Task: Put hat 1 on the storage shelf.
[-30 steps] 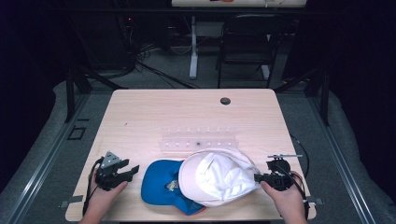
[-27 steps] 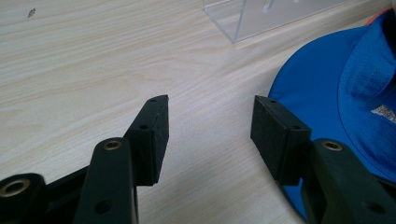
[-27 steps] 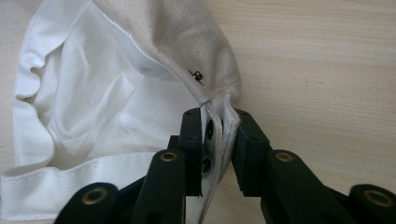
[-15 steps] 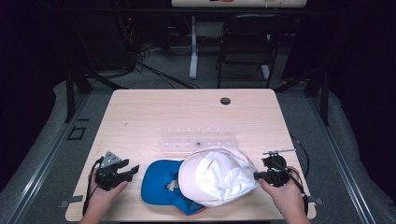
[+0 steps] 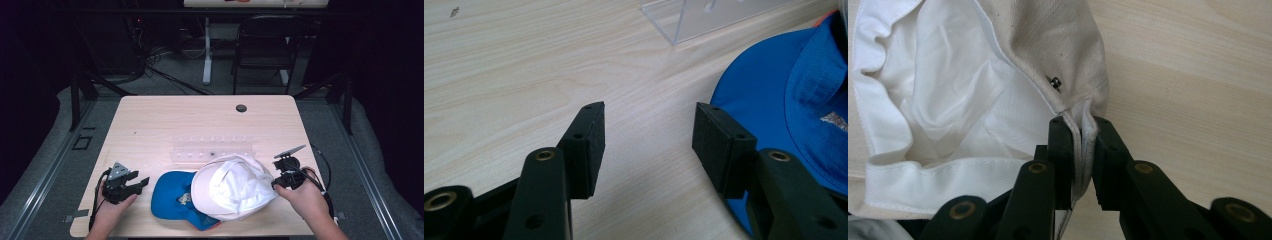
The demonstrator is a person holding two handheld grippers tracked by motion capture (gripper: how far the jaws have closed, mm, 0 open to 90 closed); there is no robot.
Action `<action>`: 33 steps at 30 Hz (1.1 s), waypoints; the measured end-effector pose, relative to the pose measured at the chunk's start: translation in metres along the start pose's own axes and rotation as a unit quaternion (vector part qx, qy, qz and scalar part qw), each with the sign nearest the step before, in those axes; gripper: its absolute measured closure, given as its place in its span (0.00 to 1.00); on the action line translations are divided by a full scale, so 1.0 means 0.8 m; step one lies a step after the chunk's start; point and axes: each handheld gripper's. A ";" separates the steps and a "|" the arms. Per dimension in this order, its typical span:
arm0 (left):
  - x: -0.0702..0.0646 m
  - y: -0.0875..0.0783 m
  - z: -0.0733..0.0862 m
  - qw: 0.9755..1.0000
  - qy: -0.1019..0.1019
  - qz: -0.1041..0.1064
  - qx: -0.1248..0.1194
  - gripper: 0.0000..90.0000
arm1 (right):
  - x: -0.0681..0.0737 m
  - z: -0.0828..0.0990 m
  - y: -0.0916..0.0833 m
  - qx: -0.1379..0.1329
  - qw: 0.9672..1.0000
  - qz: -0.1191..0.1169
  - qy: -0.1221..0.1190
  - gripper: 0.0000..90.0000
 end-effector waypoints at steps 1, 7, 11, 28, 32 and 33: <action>0.000 0.000 0.000 1.000 0.000 0.000 0.000 0.53 | 0.000 0.000 0.000 0.000 1.000 0.000 0.000 0.90; 0.000 0.001 0.000 1.000 0.000 0.000 0.000 0.53 | 0.001 -0.024 -0.017 0.048 0.999 -0.011 -0.003 0.90; 0.000 0.000 0.000 1.000 -0.001 0.000 -0.001 0.53 | 0.001 -0.040 -0.028 0.063 0.998 -0.018 -0.001 0.90; 0.001 -0.003 -0.001 1.000 0.000 0.006 -0.011 0.55 | 0.020 -0.086 -0.077 0.087 0.996 -0.002 -0.021 0.90; 0.001 -0.003 -0.001 1.000 0.000 0.002 -0.011 0.54 | 0.026 -0.093 -0.089 0.078 0.997 0.006 -0.024 0.90; 0.002 -0.003 -0.001 1.000 0.000 0.003 -0.010 0.55 | 0.028 -0.095 -0.091 0.075 0.997 0.007 -0.024 0.90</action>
Point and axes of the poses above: each handheld gripper's, and its own axes: y roughly forward along the jaws, z roughly out of its underside, x roughly to its left, and after that the axes turned 15 degrees about -y, right-handed
